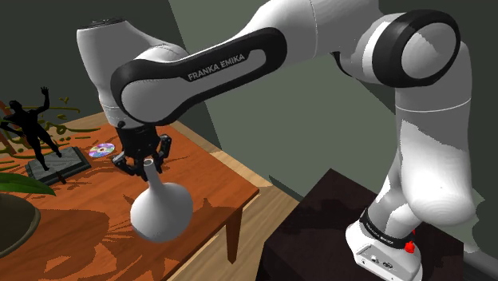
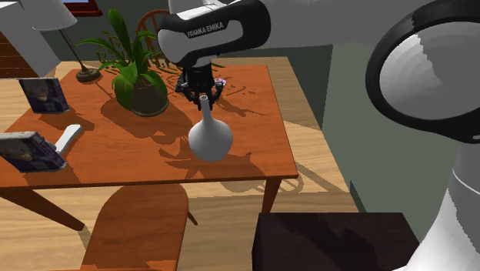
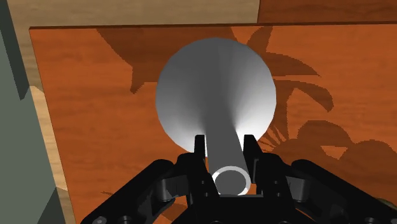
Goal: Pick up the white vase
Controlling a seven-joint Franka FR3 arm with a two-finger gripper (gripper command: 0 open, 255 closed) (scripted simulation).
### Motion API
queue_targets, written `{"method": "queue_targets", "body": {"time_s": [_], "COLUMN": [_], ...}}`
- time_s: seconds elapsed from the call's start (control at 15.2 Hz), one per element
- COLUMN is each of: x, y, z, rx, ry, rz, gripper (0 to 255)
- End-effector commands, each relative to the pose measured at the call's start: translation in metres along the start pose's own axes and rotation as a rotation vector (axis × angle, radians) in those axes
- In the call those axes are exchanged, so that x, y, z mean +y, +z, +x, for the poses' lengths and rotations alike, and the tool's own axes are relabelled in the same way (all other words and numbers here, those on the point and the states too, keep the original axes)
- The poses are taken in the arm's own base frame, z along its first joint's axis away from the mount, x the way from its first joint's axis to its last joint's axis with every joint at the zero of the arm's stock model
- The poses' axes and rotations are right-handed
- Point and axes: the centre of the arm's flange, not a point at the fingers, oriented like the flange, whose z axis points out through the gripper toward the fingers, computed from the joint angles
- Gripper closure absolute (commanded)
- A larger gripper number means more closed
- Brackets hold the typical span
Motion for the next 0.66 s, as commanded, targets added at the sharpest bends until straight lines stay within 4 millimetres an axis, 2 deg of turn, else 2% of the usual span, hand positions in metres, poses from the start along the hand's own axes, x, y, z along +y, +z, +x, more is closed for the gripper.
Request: {"method": "queue_targets", "body": {"time_s": [0.0, 0.46, 0.59], "x": [0.0, 0.0, 0.0], "y": [-0.012, -0.049, -0.05], "z": [-0.001, -0.001, -0.001], "rx": [0.001, 0.001, 0.001], "ry": [0.0, 0.0, 0.0], "rz": [0.001, 0.001, 0.001], "gripper": [255, 255, 255]}}
